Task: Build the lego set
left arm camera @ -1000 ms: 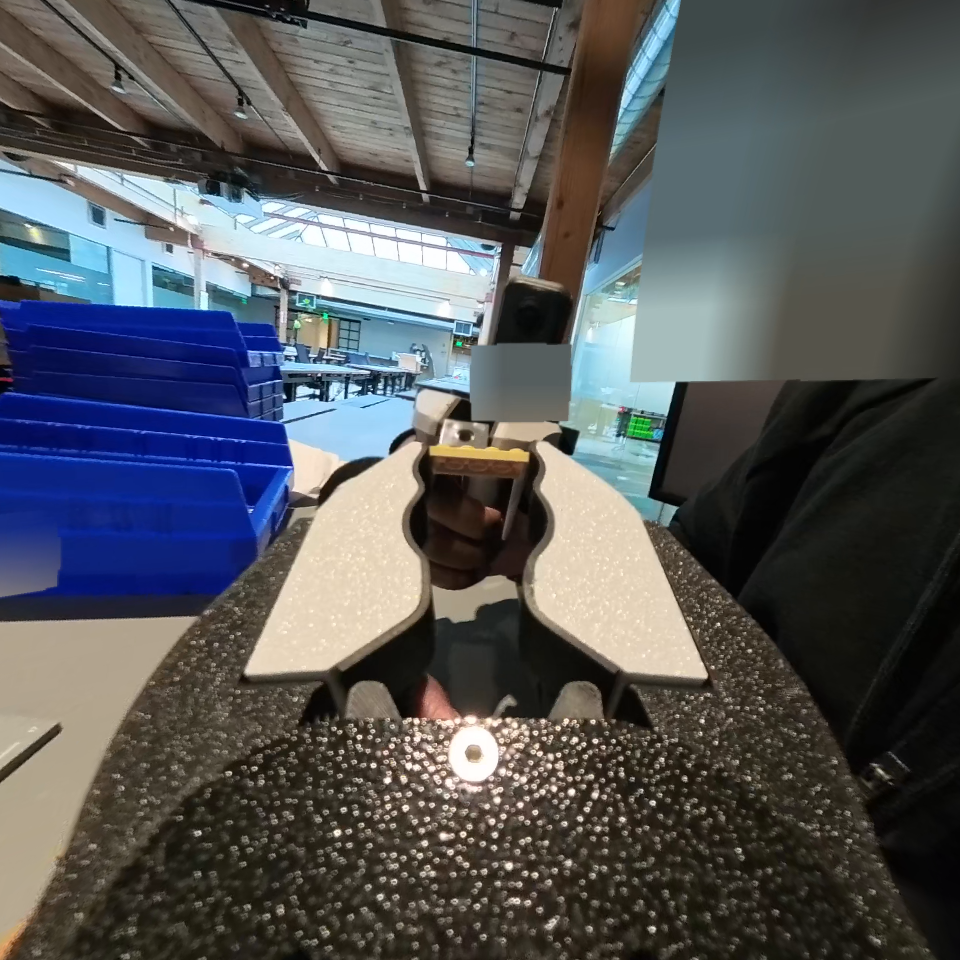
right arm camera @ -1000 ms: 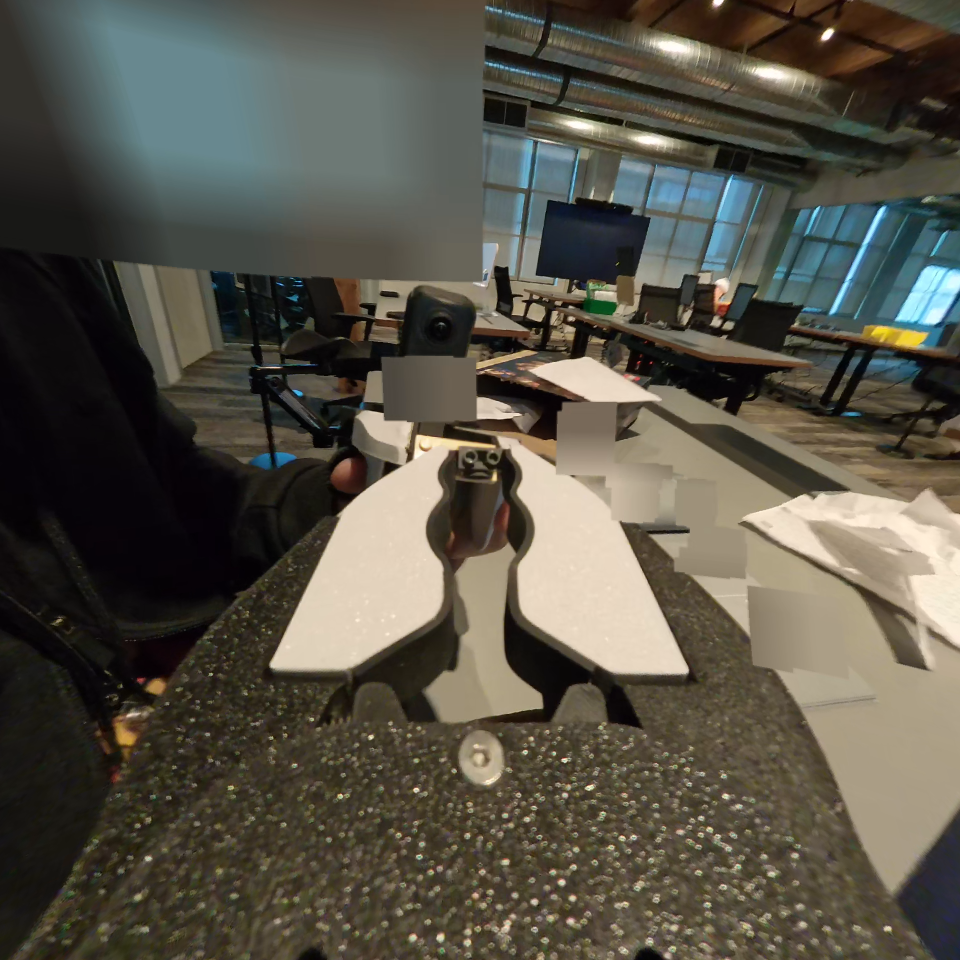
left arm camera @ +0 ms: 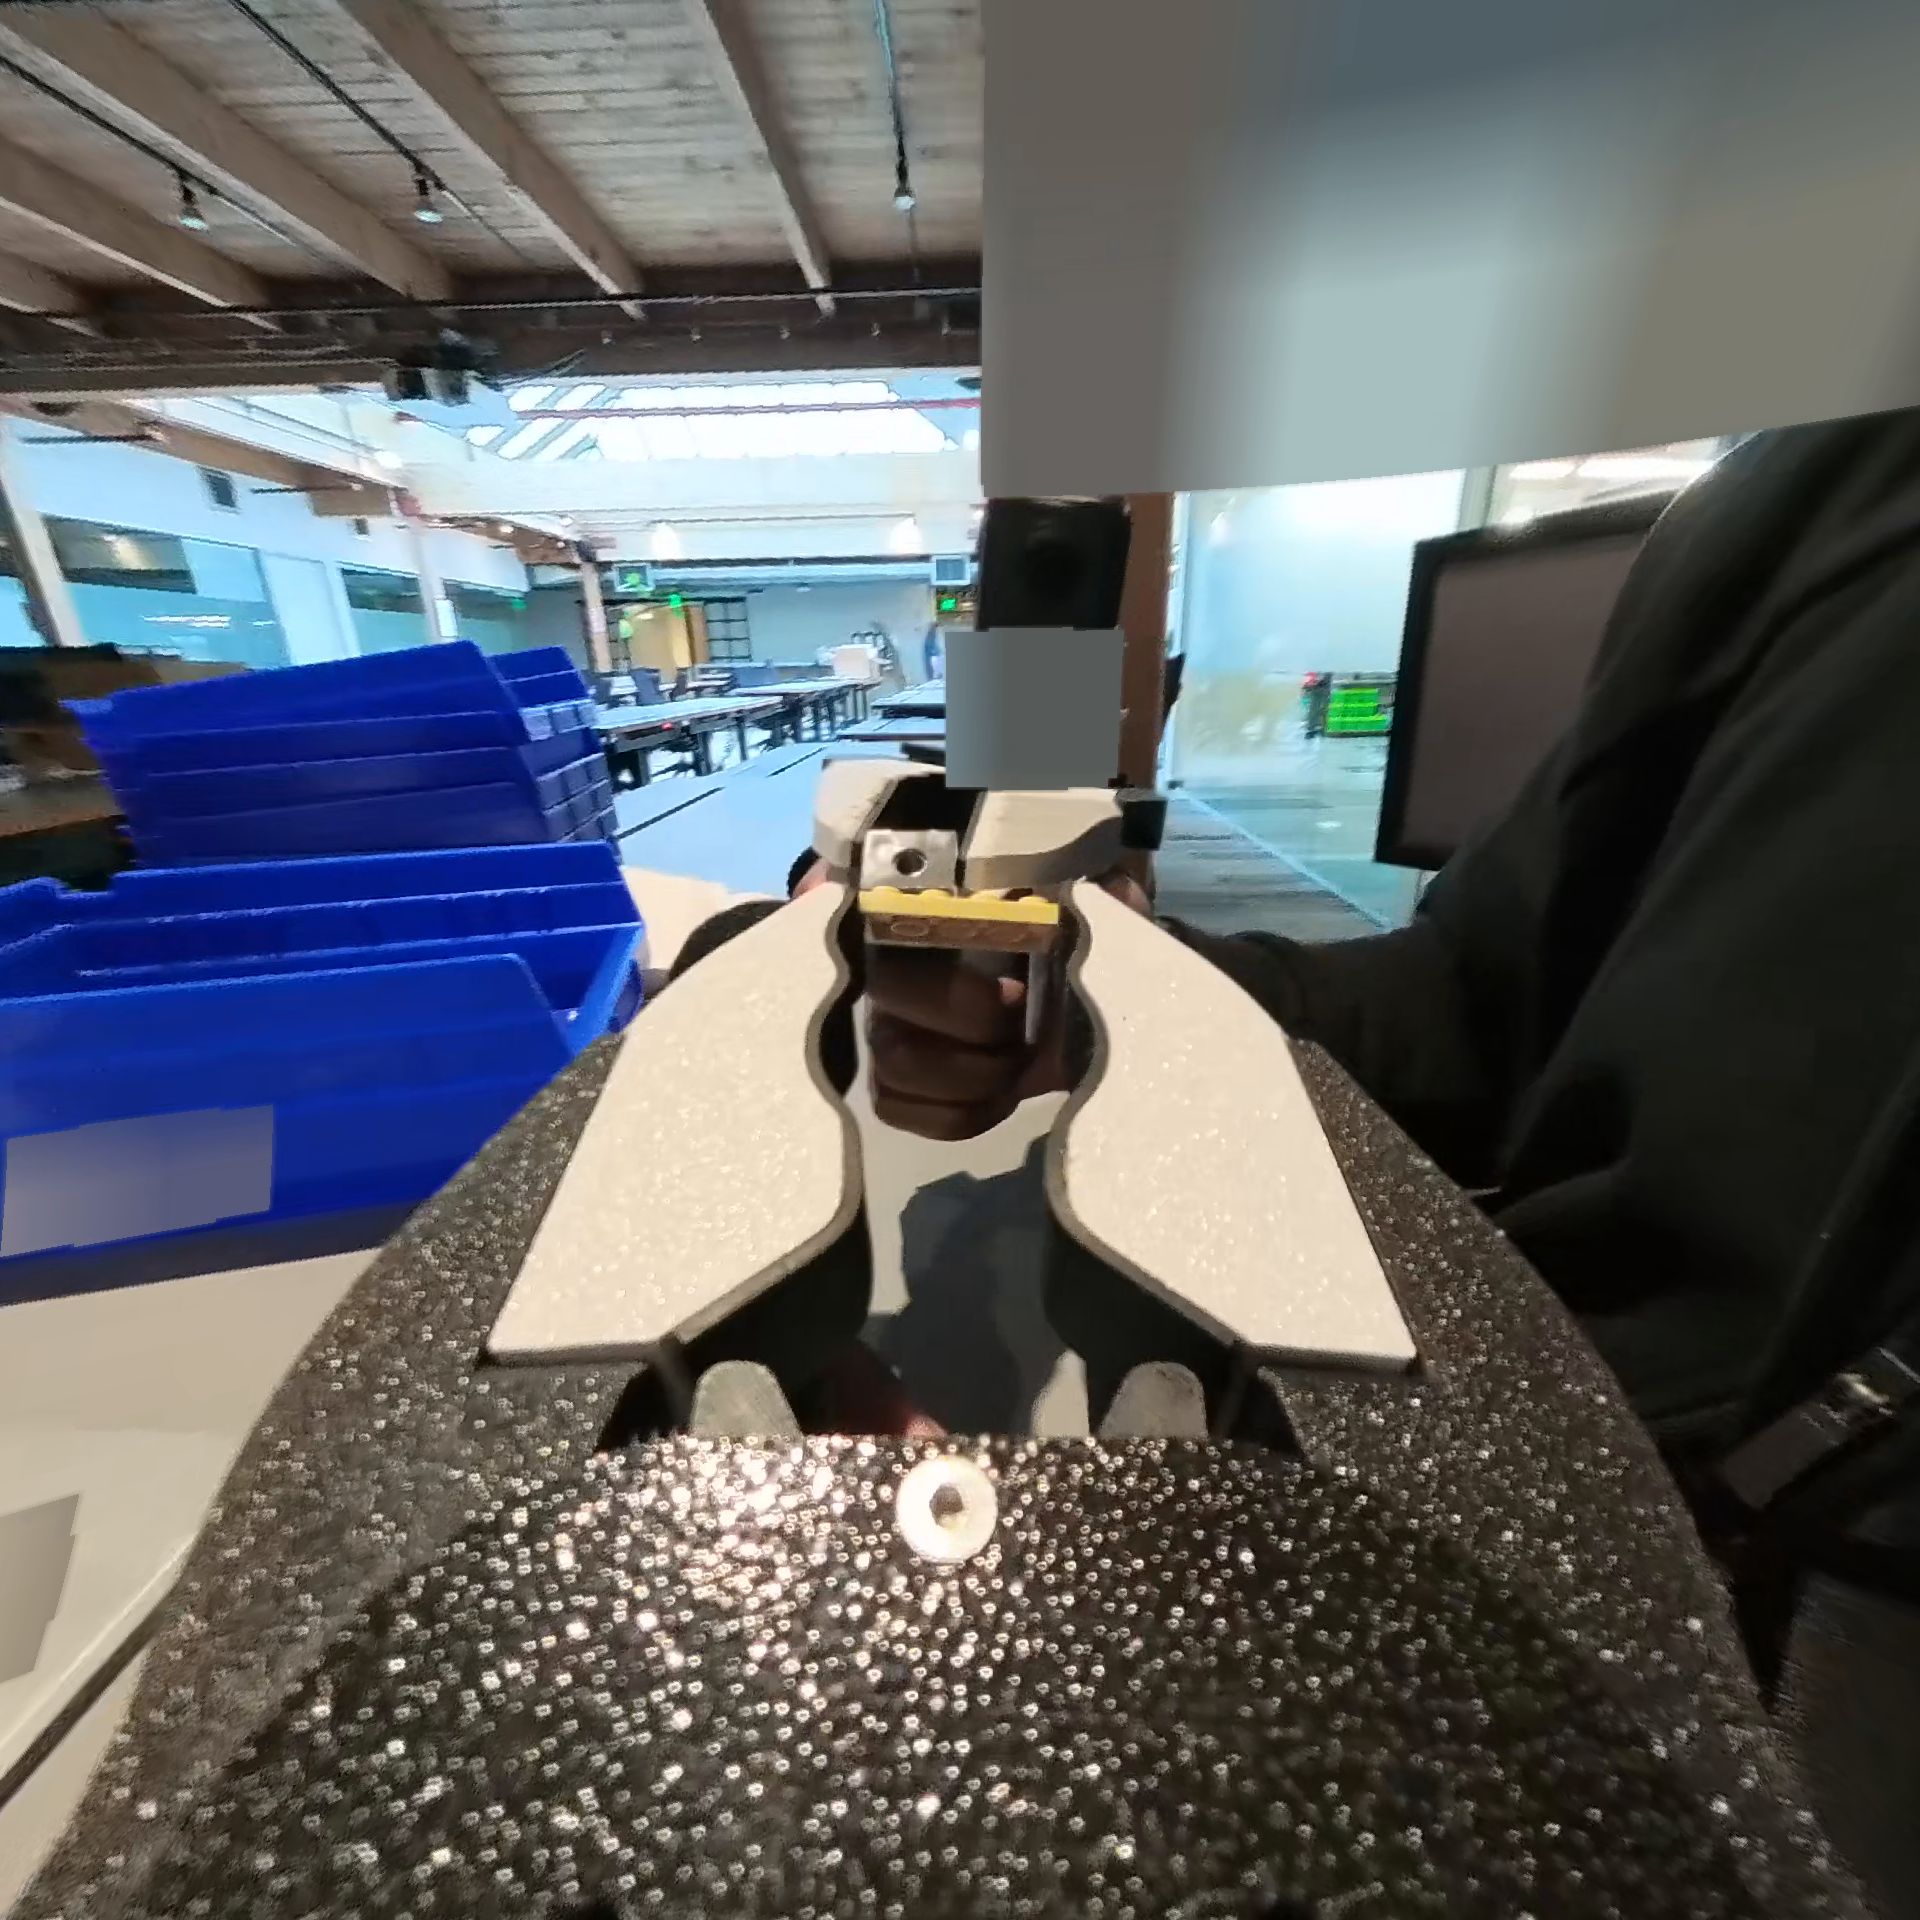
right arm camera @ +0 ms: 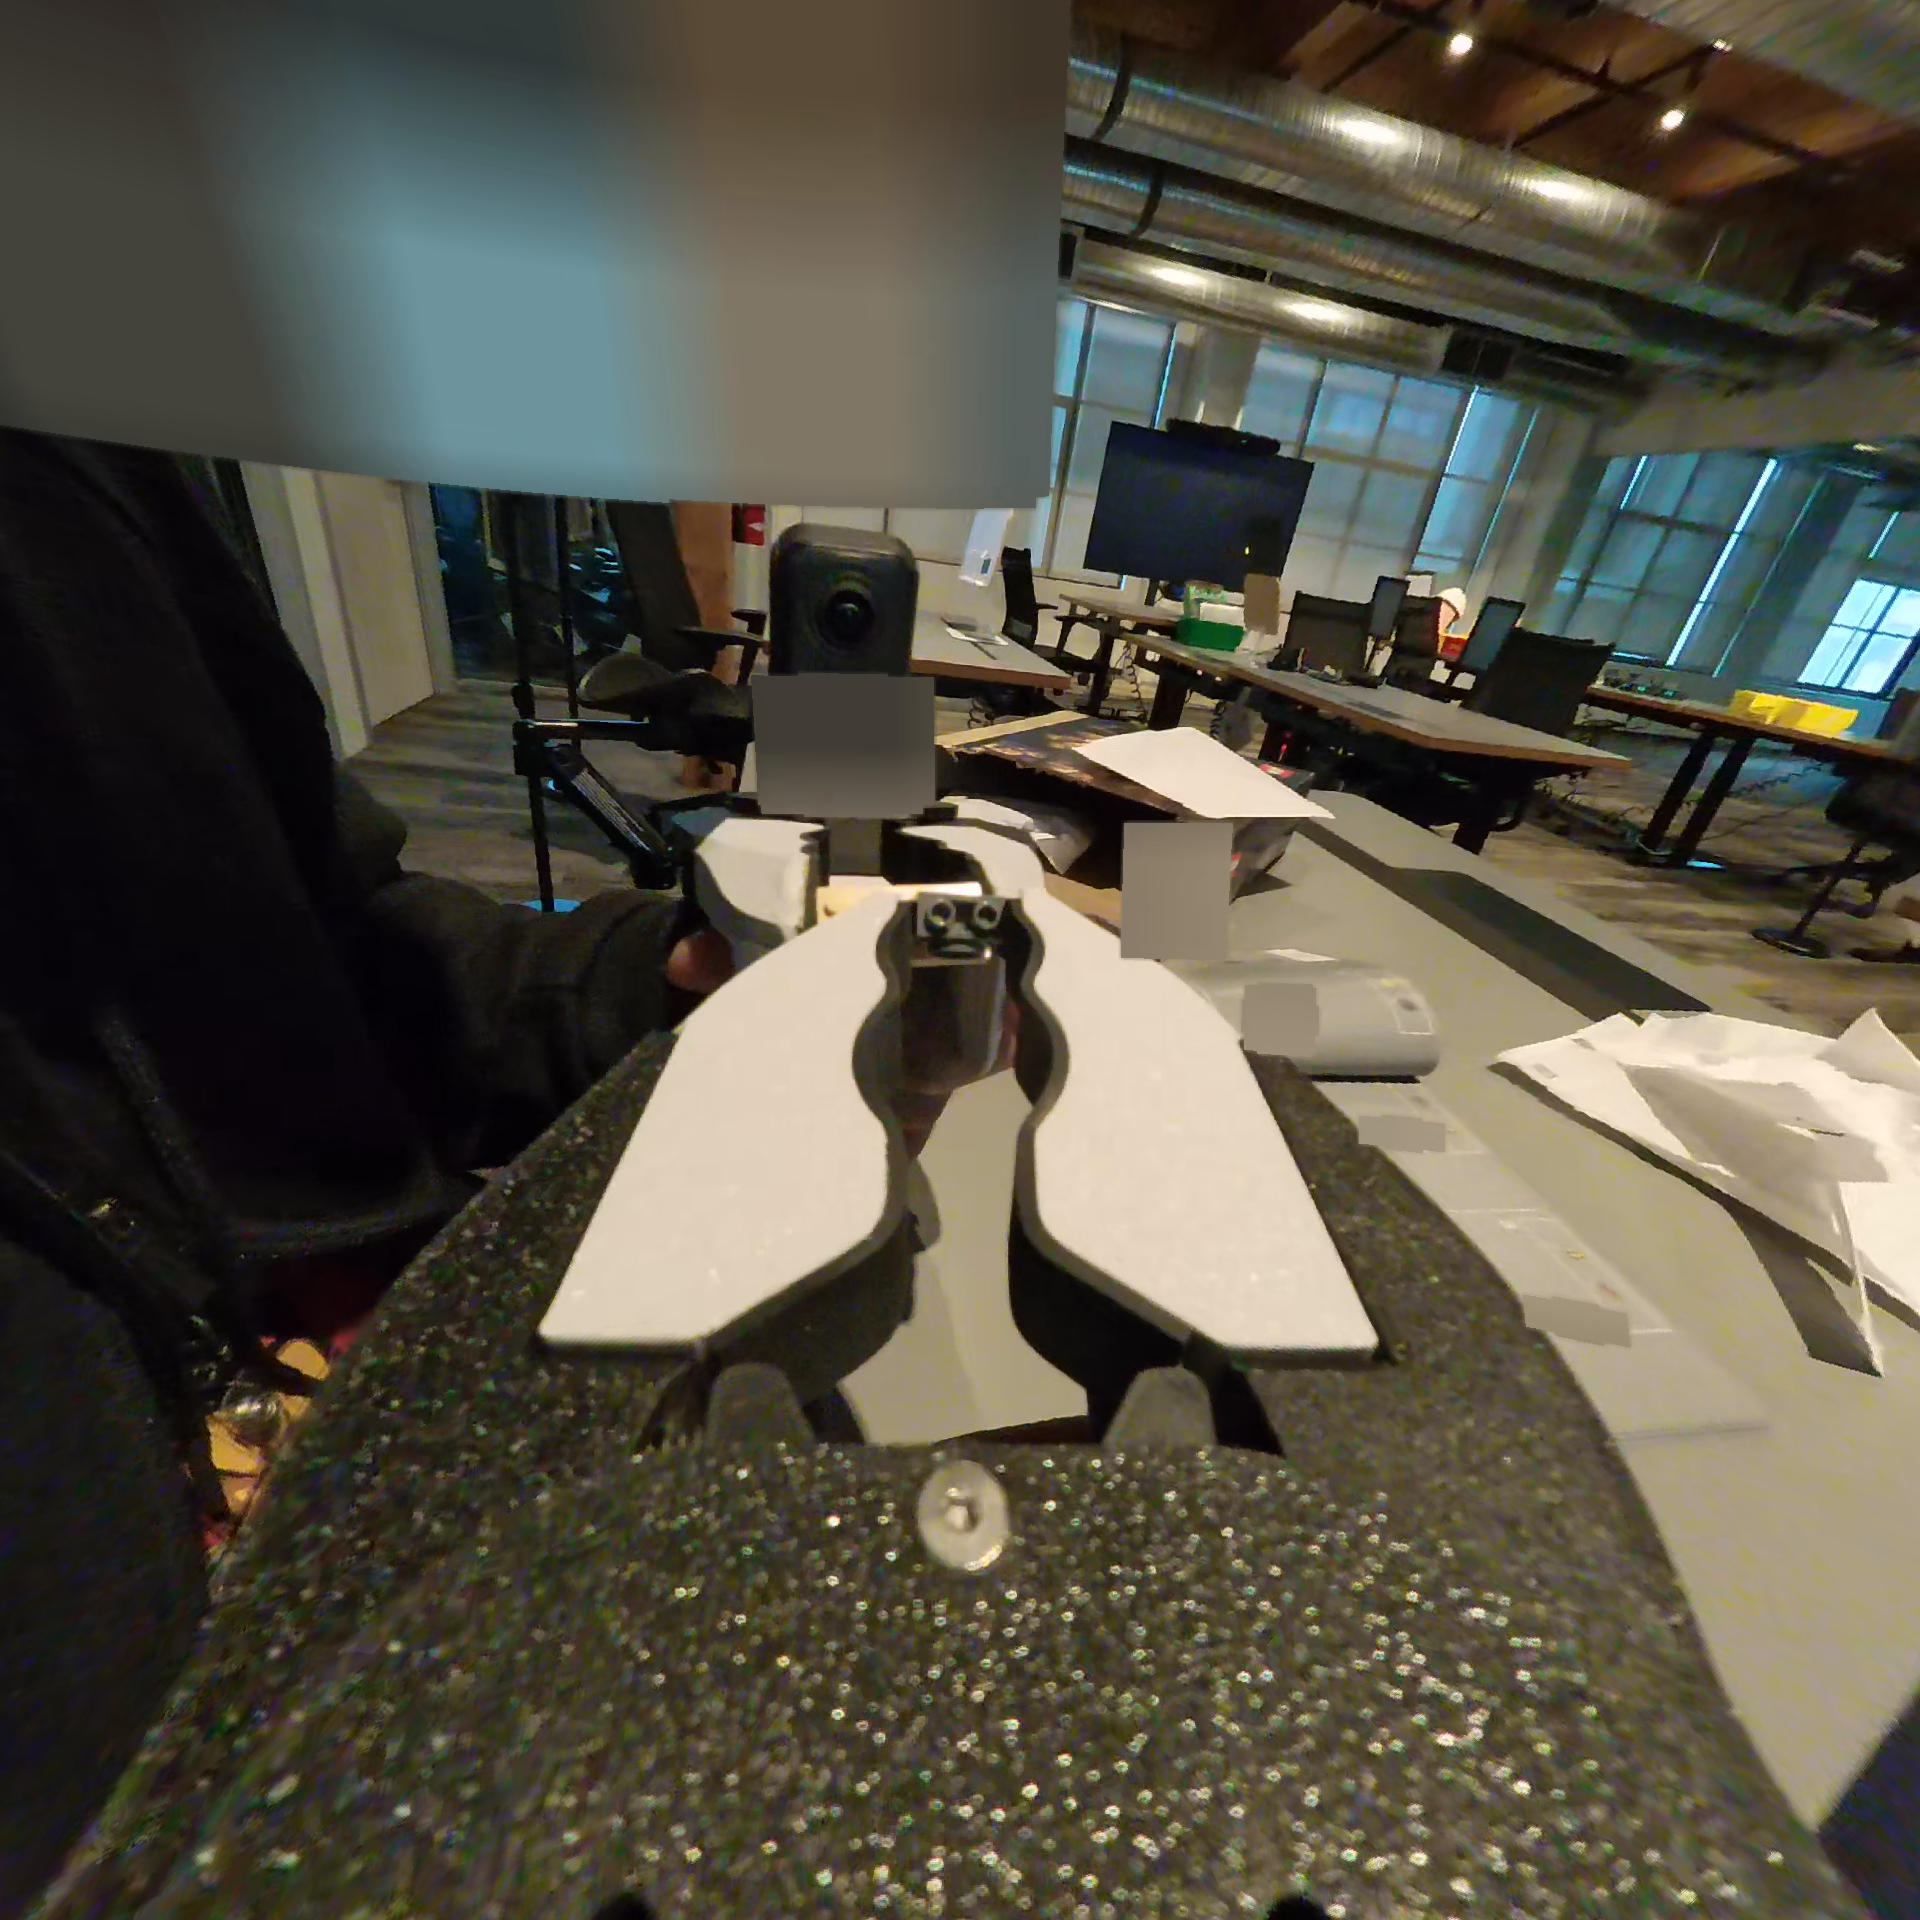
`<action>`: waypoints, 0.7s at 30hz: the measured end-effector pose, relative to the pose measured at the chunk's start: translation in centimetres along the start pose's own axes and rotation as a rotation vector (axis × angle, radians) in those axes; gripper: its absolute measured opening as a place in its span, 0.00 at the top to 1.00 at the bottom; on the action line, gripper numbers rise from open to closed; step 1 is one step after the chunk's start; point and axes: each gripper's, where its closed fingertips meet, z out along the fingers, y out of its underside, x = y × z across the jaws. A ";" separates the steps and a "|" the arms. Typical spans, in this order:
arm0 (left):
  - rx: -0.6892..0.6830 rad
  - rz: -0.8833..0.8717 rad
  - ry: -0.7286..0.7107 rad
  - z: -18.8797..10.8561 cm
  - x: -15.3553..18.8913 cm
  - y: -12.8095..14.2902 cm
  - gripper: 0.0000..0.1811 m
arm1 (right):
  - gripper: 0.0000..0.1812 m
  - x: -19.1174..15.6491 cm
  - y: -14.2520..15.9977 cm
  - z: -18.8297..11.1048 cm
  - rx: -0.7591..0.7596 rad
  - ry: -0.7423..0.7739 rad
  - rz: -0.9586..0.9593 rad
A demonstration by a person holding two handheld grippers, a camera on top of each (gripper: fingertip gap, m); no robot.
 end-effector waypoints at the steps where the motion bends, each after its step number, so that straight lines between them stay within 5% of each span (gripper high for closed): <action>1: 0.001 -0.001 -0.007 0.0 -0.1 0.0 0.81 | 0.91 0.0 0.0 0.0 -0.001 -0.004 0.000; 21: 0.093 -0.185 0.038 0.6 0.1 -0.7 0.81 | 0.91 0.1 -0.3 -0.4 -0.069 0.013 -0.012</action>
